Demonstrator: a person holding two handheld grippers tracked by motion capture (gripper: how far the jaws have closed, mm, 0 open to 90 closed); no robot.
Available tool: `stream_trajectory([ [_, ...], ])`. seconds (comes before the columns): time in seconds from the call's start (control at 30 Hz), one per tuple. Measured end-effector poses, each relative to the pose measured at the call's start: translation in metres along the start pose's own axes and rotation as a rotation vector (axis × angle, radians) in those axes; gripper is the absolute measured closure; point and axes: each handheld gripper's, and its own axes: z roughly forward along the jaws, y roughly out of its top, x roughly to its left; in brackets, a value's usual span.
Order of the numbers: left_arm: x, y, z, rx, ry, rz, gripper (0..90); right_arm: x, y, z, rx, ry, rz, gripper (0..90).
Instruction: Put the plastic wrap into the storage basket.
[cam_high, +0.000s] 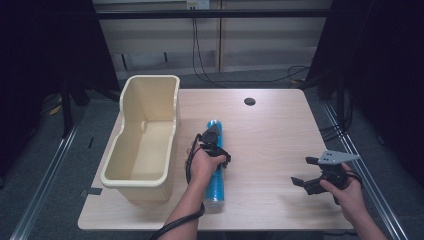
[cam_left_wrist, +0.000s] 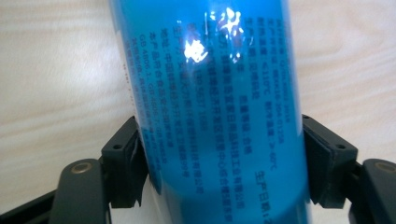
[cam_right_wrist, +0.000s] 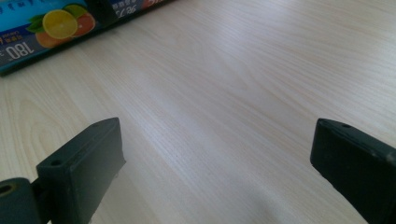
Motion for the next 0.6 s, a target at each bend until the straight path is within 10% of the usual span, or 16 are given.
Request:
stream_trajectory([
  [0.07, -0.002, 0.001, -0.003, 0.035, 0.058, 0.065, 29.7, 0.0, 0.0, 0.0, -0.001, 0.007, -0.004, 2.3],
  [0.6, -0.005, 0.004, -0.039, 0.086, 0.007, 0.097, 32.3, 0.0, 0.002, -0.002, -0.017, 0.011, -0.001, 2.3],
])
